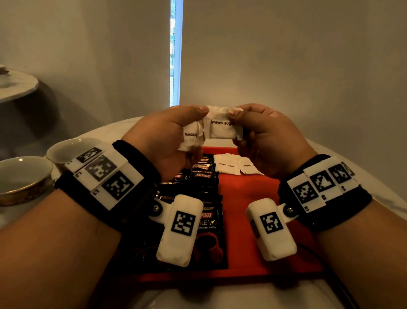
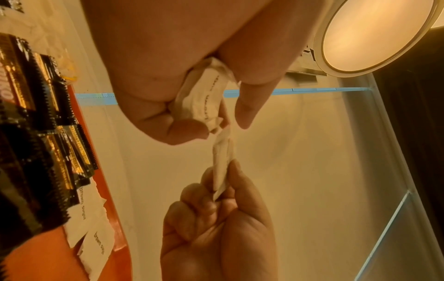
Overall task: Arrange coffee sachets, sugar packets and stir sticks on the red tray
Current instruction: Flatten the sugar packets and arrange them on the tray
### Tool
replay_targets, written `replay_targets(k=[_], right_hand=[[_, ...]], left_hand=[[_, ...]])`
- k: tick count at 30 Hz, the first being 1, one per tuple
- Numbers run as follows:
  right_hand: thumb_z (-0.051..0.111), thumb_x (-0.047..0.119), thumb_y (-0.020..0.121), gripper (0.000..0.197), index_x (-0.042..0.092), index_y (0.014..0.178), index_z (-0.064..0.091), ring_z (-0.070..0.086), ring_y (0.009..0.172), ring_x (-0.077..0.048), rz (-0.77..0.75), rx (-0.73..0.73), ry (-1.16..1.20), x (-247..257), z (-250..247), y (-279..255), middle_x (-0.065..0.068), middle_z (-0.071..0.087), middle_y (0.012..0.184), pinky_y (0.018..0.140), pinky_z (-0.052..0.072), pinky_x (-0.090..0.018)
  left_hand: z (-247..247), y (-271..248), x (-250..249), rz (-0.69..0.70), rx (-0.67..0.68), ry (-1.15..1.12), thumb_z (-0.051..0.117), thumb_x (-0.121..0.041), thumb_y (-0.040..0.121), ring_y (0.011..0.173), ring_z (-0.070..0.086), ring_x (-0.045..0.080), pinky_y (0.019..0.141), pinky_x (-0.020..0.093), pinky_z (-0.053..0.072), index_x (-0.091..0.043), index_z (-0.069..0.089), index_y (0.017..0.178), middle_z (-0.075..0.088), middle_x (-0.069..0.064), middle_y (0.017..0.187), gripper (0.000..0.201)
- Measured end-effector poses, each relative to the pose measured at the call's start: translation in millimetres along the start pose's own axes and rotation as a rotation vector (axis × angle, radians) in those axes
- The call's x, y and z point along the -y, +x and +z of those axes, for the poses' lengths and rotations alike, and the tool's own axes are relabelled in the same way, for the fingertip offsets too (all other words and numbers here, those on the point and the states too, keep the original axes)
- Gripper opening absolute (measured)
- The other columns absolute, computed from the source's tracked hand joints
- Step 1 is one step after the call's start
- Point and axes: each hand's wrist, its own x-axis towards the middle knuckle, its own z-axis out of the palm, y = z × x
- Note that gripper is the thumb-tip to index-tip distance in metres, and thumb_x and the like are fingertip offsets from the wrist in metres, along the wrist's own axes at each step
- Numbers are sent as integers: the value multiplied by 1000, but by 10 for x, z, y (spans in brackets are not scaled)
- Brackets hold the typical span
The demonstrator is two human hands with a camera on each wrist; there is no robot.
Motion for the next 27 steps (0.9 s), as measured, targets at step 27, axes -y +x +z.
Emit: replay_targets(k=[27], right_hand=[[61,0,92,13,7,100,70,46,47,-10,474,-187,-398,-541,-374,203,-6,59,68,45,36,-24]], left_hand=[[2,16,2,-24,-54,-125,38,-3,89,82,56,26,48,28,47,-10,57,100,51,18,107,23]])
